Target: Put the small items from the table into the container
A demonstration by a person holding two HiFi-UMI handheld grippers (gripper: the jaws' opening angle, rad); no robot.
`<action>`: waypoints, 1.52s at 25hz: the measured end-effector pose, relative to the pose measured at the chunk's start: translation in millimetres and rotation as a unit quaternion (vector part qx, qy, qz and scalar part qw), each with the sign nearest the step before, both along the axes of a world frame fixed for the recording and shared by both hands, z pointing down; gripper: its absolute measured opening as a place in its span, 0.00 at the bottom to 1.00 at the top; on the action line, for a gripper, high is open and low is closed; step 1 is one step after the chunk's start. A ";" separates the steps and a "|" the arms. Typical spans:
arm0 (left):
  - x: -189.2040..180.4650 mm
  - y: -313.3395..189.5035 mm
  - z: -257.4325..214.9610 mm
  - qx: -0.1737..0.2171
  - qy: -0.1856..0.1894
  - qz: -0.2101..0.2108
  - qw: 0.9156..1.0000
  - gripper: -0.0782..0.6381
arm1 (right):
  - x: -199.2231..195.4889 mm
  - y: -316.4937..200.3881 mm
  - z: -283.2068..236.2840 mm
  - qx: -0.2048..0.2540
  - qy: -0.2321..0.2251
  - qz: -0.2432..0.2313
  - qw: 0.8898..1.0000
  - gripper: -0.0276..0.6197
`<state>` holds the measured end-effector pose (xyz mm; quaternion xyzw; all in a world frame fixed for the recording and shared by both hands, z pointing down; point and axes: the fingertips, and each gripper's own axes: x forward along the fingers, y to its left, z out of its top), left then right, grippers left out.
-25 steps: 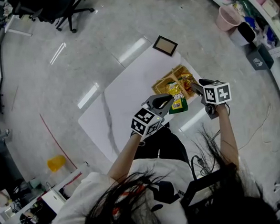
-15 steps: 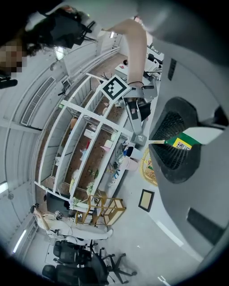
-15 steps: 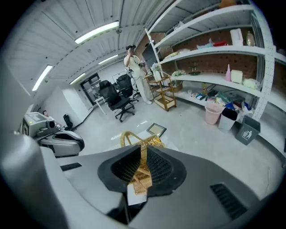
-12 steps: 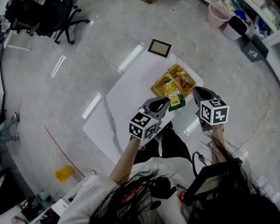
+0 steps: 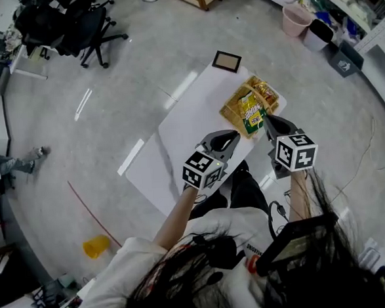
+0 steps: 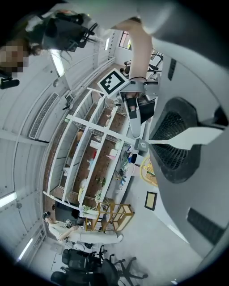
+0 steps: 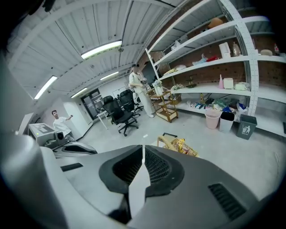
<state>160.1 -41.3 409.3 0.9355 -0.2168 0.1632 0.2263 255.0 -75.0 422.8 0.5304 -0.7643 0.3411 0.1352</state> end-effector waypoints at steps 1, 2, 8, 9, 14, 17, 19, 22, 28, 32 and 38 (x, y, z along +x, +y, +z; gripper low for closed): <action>-8.7 8.4 -3.0 -0.001 0.005 -0.001 1.000 0.13 | -6.6 9.4 -3.0 0.001 -0.003 0.009 1.000 0.09; -17.7 17.0 -5.4 -0.001 0.010 0.000 1.000 0.13 | -13.5 19.5 -6.1 0.001 -0.008 0.017 1.000 0.09; -70.0 68.8 -11.3 0.012 0.016 0.018 1.000 0.13 | -48.1 87.2 -18.0 0.013 -0.009 0.060 0.998 0.08; -79.2 77.0 -12.5 0.015 0.018 0.019 1.000 0.13 | -54.2 99.1 -19.8 0.014 -0.011 0.067 0.998 0.08; -123.7 112.2 -15.9 0.008 0.033 0.008 0.999 0.13 | -85.1 150.2 -36.3 0.021 -0.009 0.092 0.995 0.08; -137.7 131.9 -17.8 0.005 0.041 0.004 0.999 0.13 | -99.1 175.2 -50.4 0.031 -0.005 0.094 0.995 0.08; -137.9 144.7 -20.9 0.011 0.045 0.009 0.999 0.13 | -103.9 191.3 -57.8 0.039 -0.005 0.093 0.995 0.08; -131.8 164.8 -29.7 0.026 0.049 0.020 0.998 0.13 | -108.6 215.3 -63.4 0.041 -0.008 0.091 0.995 0.08; -121.1 202.8 -51.9 0.058 0.052 0.035 0.996 0.13 | -126.8 250.3 -72.6 0.055 -0.008 0.059 0.997 0.07; -116.3 229.0 -60.2 0.066 0.057 0.022 0.996 0.13 | -131.9 275.3 -72.4 0.058 -0.005 0.044 0.997 0.07; -105.5 278.2 -67.9 0.060 0.062 0.003 0.996 0.13 | -124.8 323.6 -74.4 0.056 0.002 0.025 0.998 0.07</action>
